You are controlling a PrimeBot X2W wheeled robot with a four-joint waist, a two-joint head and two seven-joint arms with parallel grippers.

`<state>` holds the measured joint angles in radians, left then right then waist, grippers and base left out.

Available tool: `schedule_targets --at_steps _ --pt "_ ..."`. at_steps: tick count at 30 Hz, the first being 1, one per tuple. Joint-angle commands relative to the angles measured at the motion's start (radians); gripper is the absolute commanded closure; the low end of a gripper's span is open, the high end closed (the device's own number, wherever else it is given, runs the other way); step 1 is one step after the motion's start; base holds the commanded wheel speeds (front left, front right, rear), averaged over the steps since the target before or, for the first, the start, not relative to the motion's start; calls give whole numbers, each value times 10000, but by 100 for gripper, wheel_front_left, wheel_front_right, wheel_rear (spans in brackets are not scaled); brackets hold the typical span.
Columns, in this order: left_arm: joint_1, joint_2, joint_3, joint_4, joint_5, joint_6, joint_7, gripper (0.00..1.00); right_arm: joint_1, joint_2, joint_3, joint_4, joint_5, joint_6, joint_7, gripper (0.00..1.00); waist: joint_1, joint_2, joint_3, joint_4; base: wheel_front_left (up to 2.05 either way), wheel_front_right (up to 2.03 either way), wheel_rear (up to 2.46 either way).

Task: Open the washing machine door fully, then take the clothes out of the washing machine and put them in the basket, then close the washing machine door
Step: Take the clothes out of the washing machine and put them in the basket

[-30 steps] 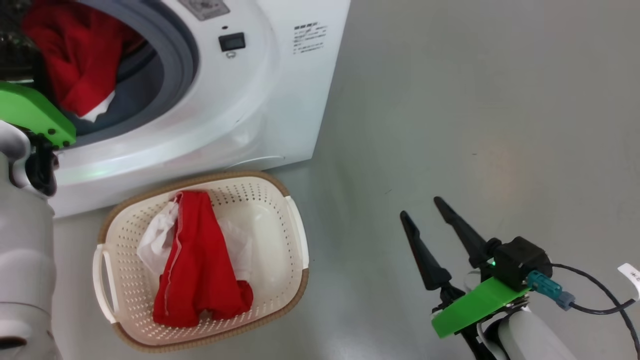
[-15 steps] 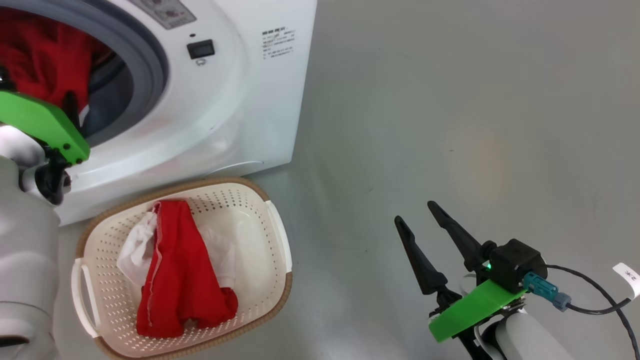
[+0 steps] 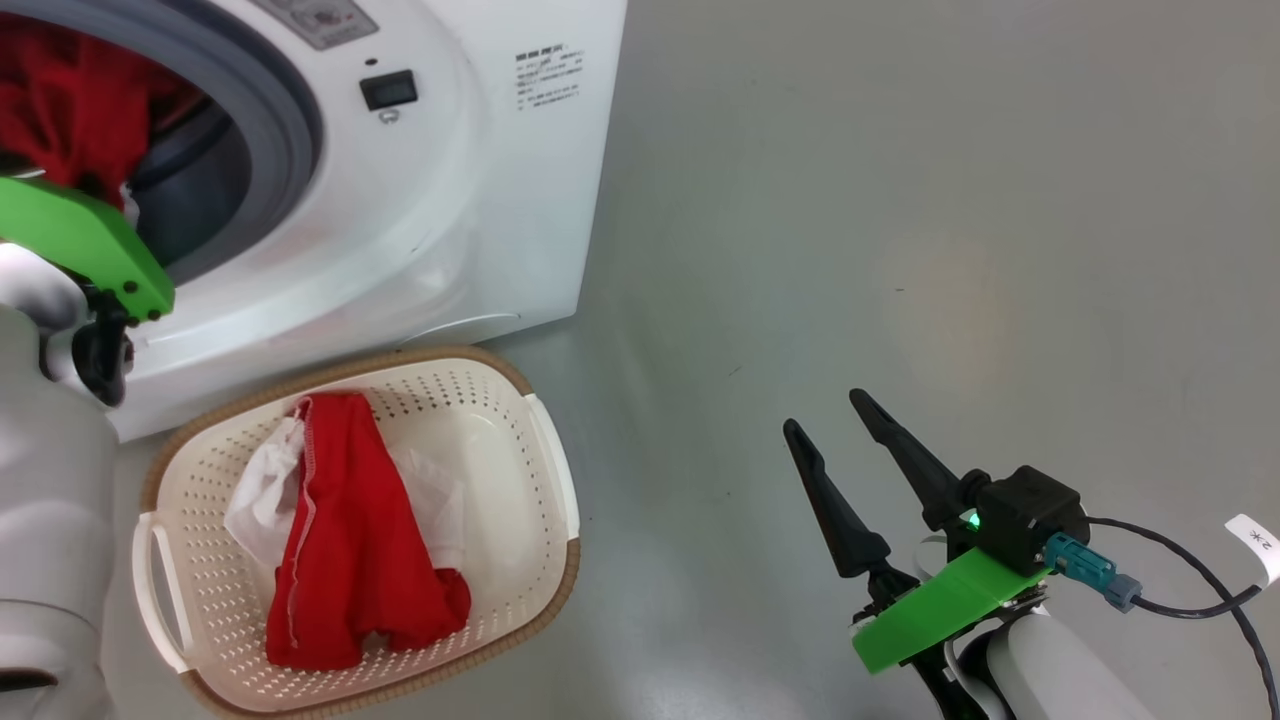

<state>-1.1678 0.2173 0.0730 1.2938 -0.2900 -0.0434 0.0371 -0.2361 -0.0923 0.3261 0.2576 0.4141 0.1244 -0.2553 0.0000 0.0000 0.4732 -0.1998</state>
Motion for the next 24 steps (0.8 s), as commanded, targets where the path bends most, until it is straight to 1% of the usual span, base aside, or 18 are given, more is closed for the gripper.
schedule_targets --at_steps 1,3,8,11,16,20,24 --pt "116 540 89 -273 72 -8 -175 100 -118 -21 139 -207 22 63 -65 0 0 0 -13 30 0 0 0" --pt "227 528 77 -342 55 -40 -639 100 -131 -12 154 -188 39 63 -65 0 0 0 -53 87 0 0 0" --pt "627 399 22 -657 -30 -387 -2175 100 -120 -37 142 -135 57 63 -65 0 0 0 -242 278 0 0 0" --pt "879 280 93 -878 -186 -533 -2721 100 -120 -70 143 -81 60 63 -65 0 0 0 -390 416 0 0 0" --pt "1468 31 477 -1662 -795 -790 -2972 100 -72 -120 129 -4 71 63 -65 0 0 0 -730 615 0 0 0" --pt "2357 -83 743 -2920 -1081 -853 -2984 100 56 -158 31 31 55 63 -65 0 0 0 -1078 756 0 0 0" --pt "3352 -99 648 -4156 -1094 -867 -2986 100 185 -192 15 85 65 63 -65 0 0 0 -1455 823 0 0 0"
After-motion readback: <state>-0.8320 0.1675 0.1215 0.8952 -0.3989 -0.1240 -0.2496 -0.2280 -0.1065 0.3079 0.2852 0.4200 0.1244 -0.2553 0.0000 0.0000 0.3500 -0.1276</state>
